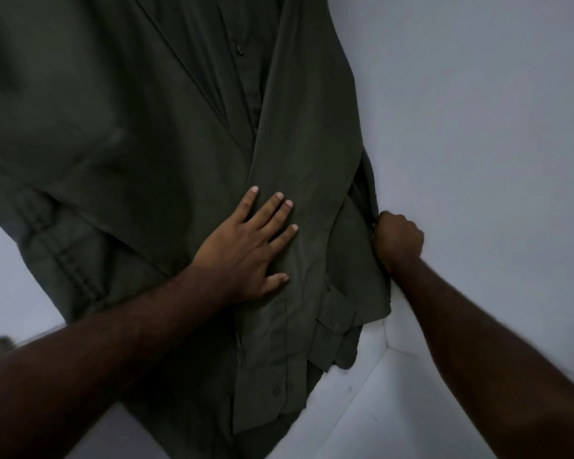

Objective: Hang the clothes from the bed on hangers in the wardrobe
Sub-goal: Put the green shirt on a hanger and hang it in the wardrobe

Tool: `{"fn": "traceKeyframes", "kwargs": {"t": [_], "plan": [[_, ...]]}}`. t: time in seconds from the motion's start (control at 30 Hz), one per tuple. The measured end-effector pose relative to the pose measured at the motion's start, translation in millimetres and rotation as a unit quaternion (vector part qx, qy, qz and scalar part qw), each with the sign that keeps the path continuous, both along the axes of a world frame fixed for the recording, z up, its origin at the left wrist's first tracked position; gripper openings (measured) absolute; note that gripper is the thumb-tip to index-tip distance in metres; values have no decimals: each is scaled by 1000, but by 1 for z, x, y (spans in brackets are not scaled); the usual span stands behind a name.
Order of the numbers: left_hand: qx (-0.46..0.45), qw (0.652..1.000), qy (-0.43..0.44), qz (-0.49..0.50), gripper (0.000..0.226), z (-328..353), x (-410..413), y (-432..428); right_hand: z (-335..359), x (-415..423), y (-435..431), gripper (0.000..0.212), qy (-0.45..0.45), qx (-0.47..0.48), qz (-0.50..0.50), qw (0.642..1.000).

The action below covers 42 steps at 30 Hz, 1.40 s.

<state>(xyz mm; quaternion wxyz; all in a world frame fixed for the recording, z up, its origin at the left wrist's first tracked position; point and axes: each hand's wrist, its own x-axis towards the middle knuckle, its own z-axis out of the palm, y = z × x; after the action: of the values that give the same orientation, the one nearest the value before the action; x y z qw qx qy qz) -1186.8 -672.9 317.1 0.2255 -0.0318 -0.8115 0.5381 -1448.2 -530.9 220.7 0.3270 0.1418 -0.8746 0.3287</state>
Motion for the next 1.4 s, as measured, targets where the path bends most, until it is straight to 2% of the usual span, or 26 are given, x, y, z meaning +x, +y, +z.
{"fn": "traceKeyframes", "kwargs": {"t": [0.2,0.27,0.33,0.37,0.4,0.43,0.5,0.57,0.6,0.7,0.73,0.8,0.83,0.9,0.93,1.0,1.1,1.13,1.2,1.27,1.33,1.4], "plan": [[1,1000,-21,5,86,-4,15,-8,-4,0,7,18,-20,-33,23,999],[-1,1000,-29,2,86,-2,20,-10,-1,3,9,19,-46,-127,47,990],[-8,999,-37,0,85,0,24,-10,3,22,6,28,-24,-319,118,940],[-10,999,-39,2,85,0,26,-10,4,37,2,34,22,-390,161,906],[-13,999,-42,5,84,0,27,-9,5,56,-3,40,73,-414,212,882],[-15,999,-46,9,84,-1,28,-8,2,74,-10,47,115,-391,264,874],[-18,998,-55,6,84,-3,31,-7,-12,91,-31,61,158,-257,328,895],[-22,998,-57,-7,84,-3,38,-9,-37,82,-52,70,109,-146,324,928],[-23,998,-57,-11,84,-4,42,-11,-51,71,-59,71,57,-125,302,943],[-20,998,-63,-9,84,-4,49,-12,-77,41,-55,69,-128,-173,234,948],[-19,998,-63,-10,83,-4,49,-11,-79,39,-50,67,-153,-184,207,949],[-18,998,-60,-14,83,-4,50,-10,-71,48,-45,64,-102,-217,178,954],[-18,998,-59,-16,83,-4,50,-10,-60,59,-44,64,-48,-246,204,946],[-17,998,-60,-22,82,-4,50,-11,-35,82,-46,64,25,-260,328,908],[-16,998,-61,-26,82,-4,51,-12,-27,88,-50,64,30,-238,380,893],[-15,998,-61,-30,83,-4,53,-13,-20,81,-55,72,-16,-199,389,899],[-8,998,-64,-15,85,-5,59,-11,-5,46,-42,87,-181,-190,332,906],[-2,998,-64,-10,86,-5,60,-10,2,42,-35,89,-207,-190,322,904],[3,999,-43,6,89,-8,62,-8,13,59,-29,84,-158,-239,300,910],[11,999,11,29,92,-11,64,-6,14,106,-33,74,-39,-296,295,908],[21,998,47,46,94,-15,67,-4,3,157,-48,72,71,-235,332,911],[19,998,41,53,96,-19,69,-3,-16,181,-70,76,121,-130,351,919]]}}
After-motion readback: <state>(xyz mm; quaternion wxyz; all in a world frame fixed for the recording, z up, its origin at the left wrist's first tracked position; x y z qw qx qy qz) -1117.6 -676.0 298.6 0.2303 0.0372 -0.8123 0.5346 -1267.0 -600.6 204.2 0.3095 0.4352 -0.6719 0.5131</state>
